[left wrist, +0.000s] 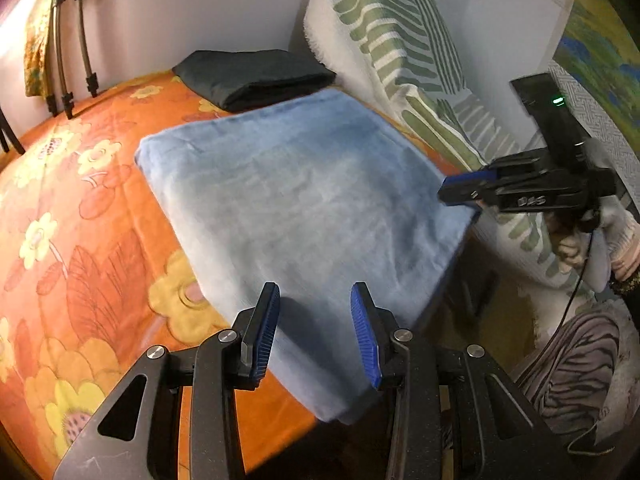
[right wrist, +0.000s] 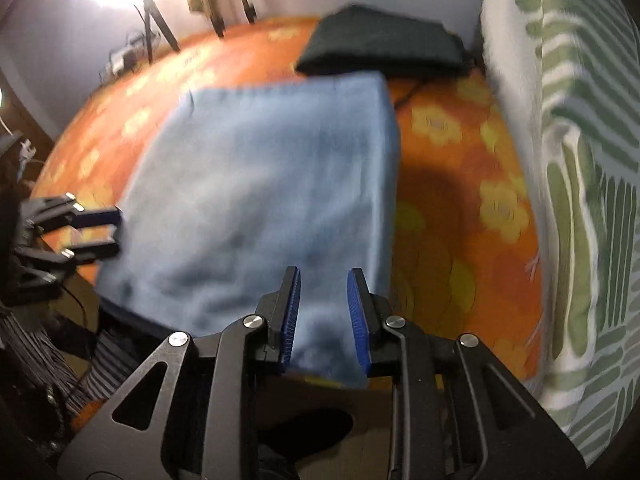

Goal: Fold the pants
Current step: 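Open both tools and release the folded jeans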

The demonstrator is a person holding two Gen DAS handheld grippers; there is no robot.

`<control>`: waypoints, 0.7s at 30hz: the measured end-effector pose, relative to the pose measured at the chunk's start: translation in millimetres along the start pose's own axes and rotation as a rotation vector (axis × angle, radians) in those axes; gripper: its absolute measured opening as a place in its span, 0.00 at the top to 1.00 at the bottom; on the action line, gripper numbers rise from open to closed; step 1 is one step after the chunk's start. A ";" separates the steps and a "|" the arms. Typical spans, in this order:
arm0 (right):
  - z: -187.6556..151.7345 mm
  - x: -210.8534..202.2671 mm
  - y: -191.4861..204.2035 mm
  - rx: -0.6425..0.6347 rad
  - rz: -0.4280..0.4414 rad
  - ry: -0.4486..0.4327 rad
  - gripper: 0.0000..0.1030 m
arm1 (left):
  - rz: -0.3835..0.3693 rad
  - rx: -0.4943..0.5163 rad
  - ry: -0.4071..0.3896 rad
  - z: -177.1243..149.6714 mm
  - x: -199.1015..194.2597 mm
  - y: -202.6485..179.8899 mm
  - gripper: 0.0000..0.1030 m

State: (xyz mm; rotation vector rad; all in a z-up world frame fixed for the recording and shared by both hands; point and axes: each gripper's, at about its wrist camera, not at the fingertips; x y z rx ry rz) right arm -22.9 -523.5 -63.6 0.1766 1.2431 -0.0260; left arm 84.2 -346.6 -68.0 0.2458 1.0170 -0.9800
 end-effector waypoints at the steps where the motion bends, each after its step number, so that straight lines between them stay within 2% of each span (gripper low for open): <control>1: -4.6 3.9 -1.5 0.005 0.000 0.015 0.76 | 0.004 0.010 0.003 -4.8 -0.1 -4.5 0.66; 4: -21.3 13.8 -9.5 0.029 -0.002 0.045 0.76 | 0.013 0.041 0.022 -18.9 0.6 -15.7 0.66; 8: -26.2 4.8 -10.7 0.032 -0.030 0.052 0.76 | 0.024 0.079 0.038 -32.2 -6.7 -25.0 0.66; 11: -25.2 -11.3 -8.3 0.025 -0.066 0.011 0.75 | 0.029 0.061 0.043 -35.6 -19.0 -20.2 0.66; 12: -24.4 -17.7 -7.8 0.033 -0.067 -0.014 0.72 | 0.035 0.040 0.040 -35.6 -24.7 -15.0 0.66; 13: -23.1 -25.5 -9.5 0.045 -0.063 -0.049 0.58 | 0.045 0.018 0.032 -35.0 -30.9 -8.3 0.66; 15: -21.2 -40.4 -14.3 0.077 -0.057 -0.123 0.41 | 0.073 -0.007 0.015 -33.9 -40.2 3.2 0.66; 17: -16.6 -54.0 -19.7 0.112 -0.048 -0.203 0.37 | 0.117 -0.045 -0.016 -29.2 -52.2 21.2 0.66; 20: -4.7 -61.1 -23.5 0.142 -0.038 -0.269 0.31 | 0.139 -0.118 -0.047 -21.1 -60.4 43.0 0.65; 21: -1.0 -61.9 -23.2 0.147 -0.036 -0.288 0.26 | 0.137 -0.144 -0.054 -18.5 -62.1 50.0 0.60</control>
Point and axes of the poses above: each gripper's, at about its wrist camera, not at the fingertips, and x roughly the way its jaws point, y to its left, z to its top, and after that the axes turned 3 degrees about z, right-handed
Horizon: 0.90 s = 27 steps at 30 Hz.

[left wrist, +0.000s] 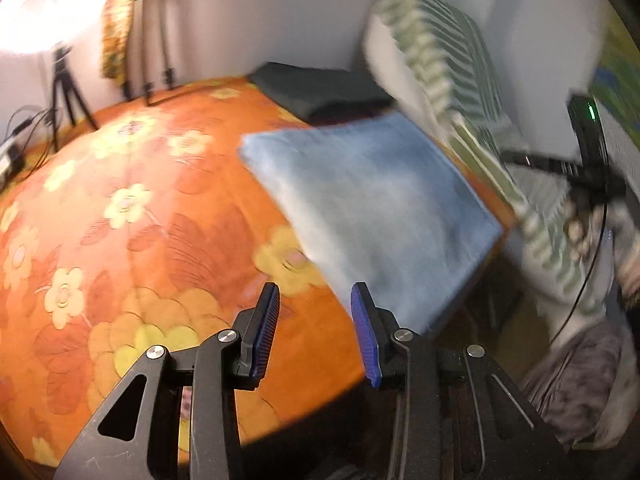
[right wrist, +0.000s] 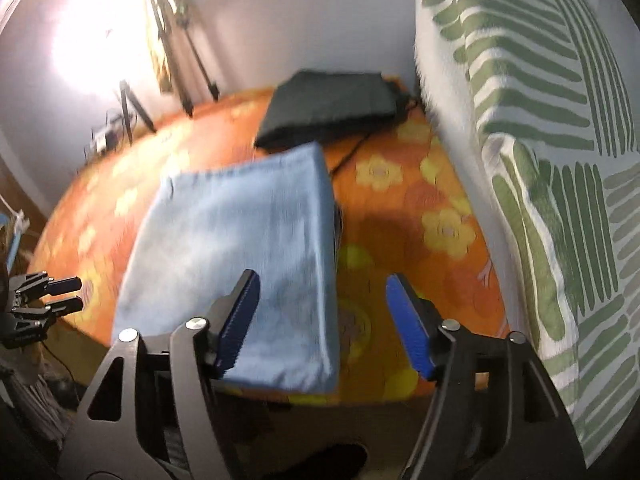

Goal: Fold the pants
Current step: 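Open both tools and release the folded jeans, then pinch the jeans bundle edge with the left tool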

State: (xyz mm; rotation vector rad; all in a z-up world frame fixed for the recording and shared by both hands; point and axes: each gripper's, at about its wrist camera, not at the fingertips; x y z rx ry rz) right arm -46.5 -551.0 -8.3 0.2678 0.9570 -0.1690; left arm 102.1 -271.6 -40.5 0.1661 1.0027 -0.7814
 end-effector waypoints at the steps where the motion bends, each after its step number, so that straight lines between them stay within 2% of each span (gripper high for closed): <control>1: 4.2 2.5 -0.1 0.006 0.000 -0.016 0.21 | -0.006 -0.023 -0.003 3.9 0.8 4.8 0.56; 2: 7.6 6.1 -1.3 0.011 0.006 -0.021 0.20 | -0.018 -0.044 -0.006 7.9 2.1 8.8 0.49; 3: 8.0 8.7 -3.5 0.014 0.014 -0.020 0.18 | -0.031 -0.064 -0.006 12.3 5.3 11.0 0.47; 7: 15.5 37.3 -13.0 0.047 0.092 0.045 0.03 | -0.079 -0.145 0.005 27.0 21.9 16.8 0.45; 11: 19.4 66.5 -32.6 0.121 0.126 0.103 0.03 | -0.137 -0.228 0.047 34.3 44.0 22.4 0.43; 18: 21.6 111.7 -48.6 0.180 0.206 0.227 0.03 | -0.160 -0.312 0.101 40.2 80.5 34.7 0.42; 27: 22.7 139.3 -40.6 0.134 0.221 0.283 0.03 | -0.152 -0.300 0.125 48.3 100.0 33.3 0.42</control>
Point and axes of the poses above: each gripper's, at about its wrist camera, not at the fingertips, and x roughly the way its jaws point, y to its left, z to its top, and after that the axes turned 3 degrees about z, right-handed
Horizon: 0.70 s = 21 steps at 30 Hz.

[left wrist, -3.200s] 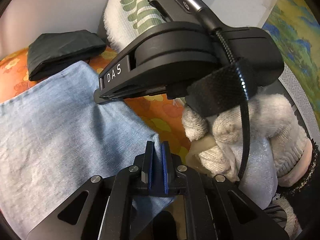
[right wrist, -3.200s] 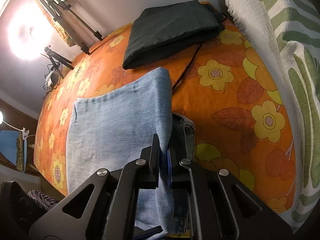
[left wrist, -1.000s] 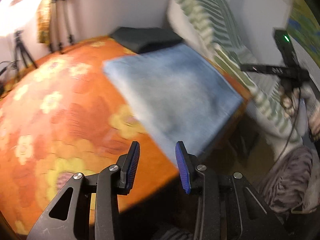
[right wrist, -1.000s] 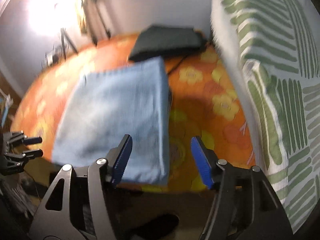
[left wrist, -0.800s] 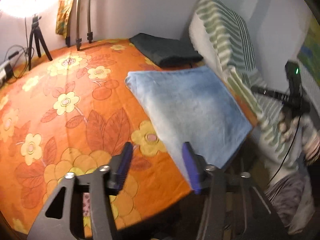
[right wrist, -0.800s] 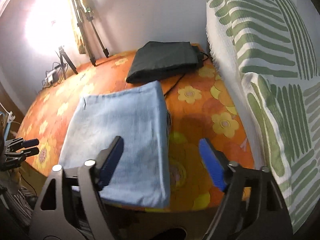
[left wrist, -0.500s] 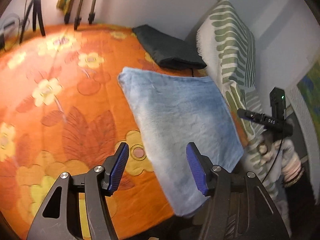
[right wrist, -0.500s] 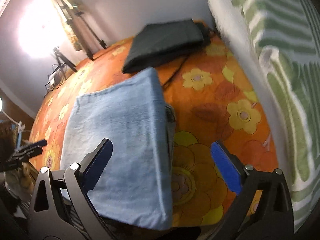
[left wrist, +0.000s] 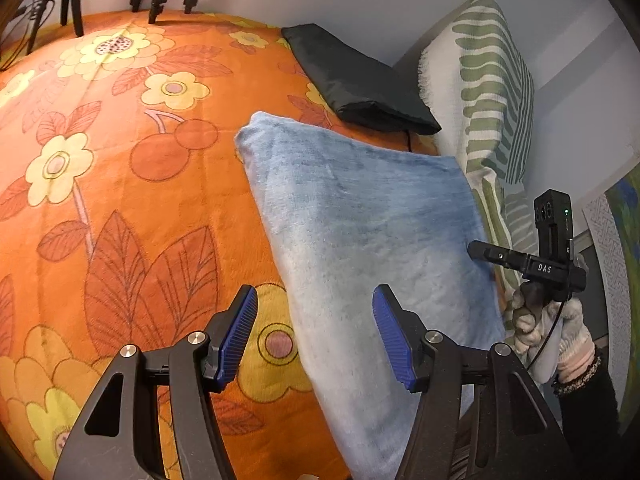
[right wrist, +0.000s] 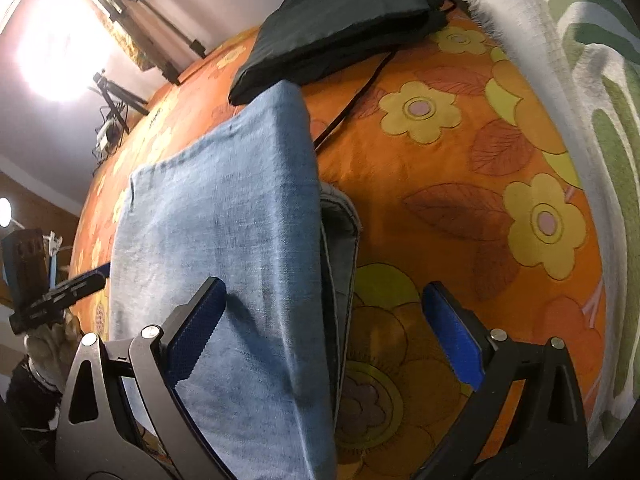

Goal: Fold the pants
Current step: 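Pinch the jeans bundle edge with the left tool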

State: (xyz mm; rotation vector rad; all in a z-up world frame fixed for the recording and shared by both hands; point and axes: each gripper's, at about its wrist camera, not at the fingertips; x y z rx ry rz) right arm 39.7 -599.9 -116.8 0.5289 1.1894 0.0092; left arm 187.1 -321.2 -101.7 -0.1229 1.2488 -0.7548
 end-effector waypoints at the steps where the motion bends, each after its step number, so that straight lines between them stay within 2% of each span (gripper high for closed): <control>1: -0.3 2.4 1.4 -0.009 -0.004 0.004 0.03 | 0.004 0.006 0.003 0.8 2.0 -1.1 0.42; 8: -1.6 12.5 5.3 -0.043 0.017 0.002 0.06 | 0.011 0.027 0.028 2.1 18.7 -4.9 0.42; 11: -2.3 12.9 10.5 -0.072 0.048 -0.004 0.27 | 0.007 0.019 0.029 3.9 25.0 -4.8 0.42; 13: -2.8 15.7 14.5 -0.080 0.102 0.014 0.49 | 0.008 0.025 0.018 5.6 26.5 -7.1 0.42; 15: -3.5 18.7 17.8 -0.089 0.122 0.021 0.49 | -0.001 0.024 0.015 8.0 28.4 -7.7 0.42; 21: -3.0 20.9 16.7 -0.080 0.167 0.029 0.62 | -0.016 0.045 -0.013 11.6 34.5 -12.9 0.45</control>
Point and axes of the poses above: each gripper's, at about its wrist camera, not at the fingertips, and x roughly the way its jaws point, y to its left, z to its top, and after that the axes turned 3 degrees about z, right-handed
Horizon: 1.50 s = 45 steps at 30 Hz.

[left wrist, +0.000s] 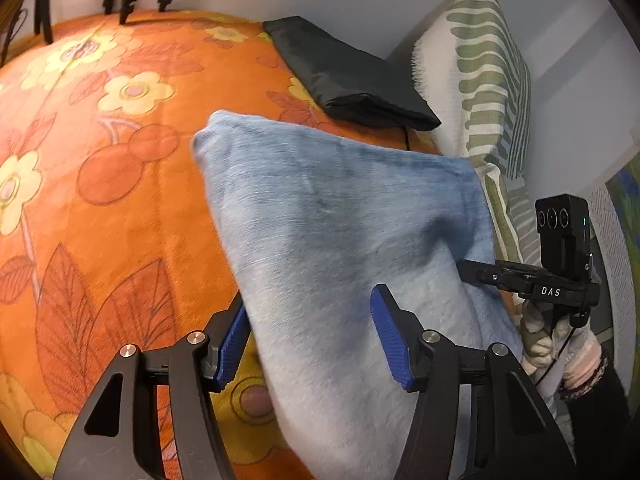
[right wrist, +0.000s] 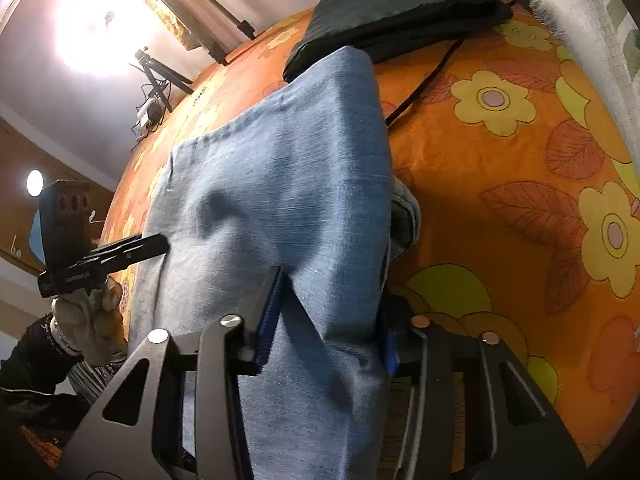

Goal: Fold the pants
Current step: 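Pinch the jeans bundle edge with the left tool, then lift the jeans edge with the left tool and fold it over the bundle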

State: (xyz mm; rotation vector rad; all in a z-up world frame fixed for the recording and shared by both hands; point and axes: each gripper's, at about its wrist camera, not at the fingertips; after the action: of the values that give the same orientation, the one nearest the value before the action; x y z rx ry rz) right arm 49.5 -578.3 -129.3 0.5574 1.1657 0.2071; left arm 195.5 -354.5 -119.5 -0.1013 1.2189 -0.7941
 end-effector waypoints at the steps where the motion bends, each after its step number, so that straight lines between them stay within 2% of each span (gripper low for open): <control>1: 0.5 1.6 0.5 0.000 0.003 0.004 0.63 | 0.001 0.004 -0.002 0.2 0.9 -1.2 0.45; 2: 1.1 2.5 1.3 -0.004 -0.002 0.004 0.64 | 0.005 0.010 -0.008 0.1 1.6 -2.5 0.50; 3: 1.4 3.1 2.3 -0.008 -0.006 0.006 0.66 | 0.006 0.013 -0.012 -0.1 1.4 -2.7 0.60; 6: 2.1 2.6 9.6 -0.022 -0.038 -0.001 0.70 | 0.010 0.015 -0.019 3.0 2.1 -5.1 0.76; 12: 0.1 -3.0 30.1 -0.061 -0.166 -0.025 0.81 | 0.038 0.057 -0.060 4.2 -5.3 -18.3 0.86; 17: -2.5 -9.7 42.8 -0.092 -0.228 -0.046 0.84 | 0.038 0.082 -0.080 5.1 -13.5 -24.7 0.87; 21: -2.8 -22.2 52.7 -0.099 -0.241 -0.076 0.88 | 0.040 0.119 -0.099 5.1 -22.5 -32.8 0.88; 27: -9.4 -33.9 69.6 -0.136 -0.273 -0.101 0.89 | 0.042 0.167 -0.130 4.9 -35.2 -44.2 0.89; 31: -14.3 -37.1 82.4 -0.153 -0.272 -0.117 0.89 | 0.032 0.157 -0.130 6.8 -44.6 -40.7 0.89; 35: -16.4 -48.5 103.8 -0.177 -0.249 -0.154 0.90 | 0.024 0.146 -0.171 16.3 -64.1 -40.5 0.90; 45: 5.1 -77.0 144.9 -0.225 -0.241 -0.279 0.90 | 0.044 0.224 -0.288 42.3 -106.9 -61.9 0.90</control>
State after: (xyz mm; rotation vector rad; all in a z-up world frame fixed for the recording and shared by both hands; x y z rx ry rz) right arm 42.5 -490.5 9.3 0.2350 0.9129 0.0499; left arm 189.2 -350.7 10.9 -0.0052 0.8525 -0.8410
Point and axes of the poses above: each gripper's, at about its wrist camera, not at the fingertips, and x roughly the way its jaws point, y to its left, z to its top, and after that the axes turned 3 degrees about z, right-handed
